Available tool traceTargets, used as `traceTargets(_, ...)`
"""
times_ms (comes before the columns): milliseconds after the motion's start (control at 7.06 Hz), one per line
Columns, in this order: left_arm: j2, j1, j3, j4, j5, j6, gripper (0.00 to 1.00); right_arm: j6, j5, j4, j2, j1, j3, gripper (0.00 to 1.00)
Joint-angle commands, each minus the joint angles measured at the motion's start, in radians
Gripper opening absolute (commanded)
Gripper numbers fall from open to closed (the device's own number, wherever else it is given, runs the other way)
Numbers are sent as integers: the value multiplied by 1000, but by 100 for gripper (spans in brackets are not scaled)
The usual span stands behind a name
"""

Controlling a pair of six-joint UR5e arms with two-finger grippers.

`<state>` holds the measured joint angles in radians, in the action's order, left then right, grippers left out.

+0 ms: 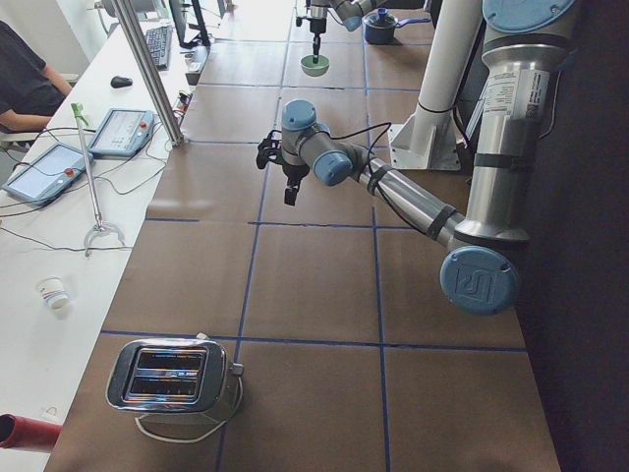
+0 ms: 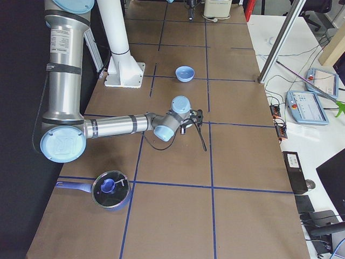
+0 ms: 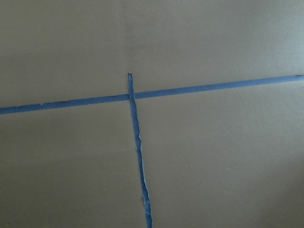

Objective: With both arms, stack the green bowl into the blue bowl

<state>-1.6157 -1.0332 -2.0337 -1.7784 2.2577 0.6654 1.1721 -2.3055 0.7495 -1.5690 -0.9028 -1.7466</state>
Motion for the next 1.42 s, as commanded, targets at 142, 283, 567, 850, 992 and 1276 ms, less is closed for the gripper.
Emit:
traceTargets(142, 111, -105, 6, 1, 8, -232, 100, 375, 169, 23, 274, 238, -22, 0)
traceTargets(283, 121, -125, 6, 1, 8, -265, 100, 418, 231, 206, 408, 284, -19, 0)
traceTargets(567, 123, -125, 7, 1, 8, -263, 100, 428, 323, 424, 553, 355, 1, 0)
traceTargets(850, 123, -126, 6, 1, 6, -262, 100, 426, 359, 429, 563, 375, 47, 0)
traceTargets(992, 125, -126, 6, 1, 6, -262, 100, 429, 359, 432, 564, 378, 61, 0)
traceTargets(1276, 125, -126, -3, 1, 8, -259, 100, 429, 360, 430, 564, 387, 76, 0)
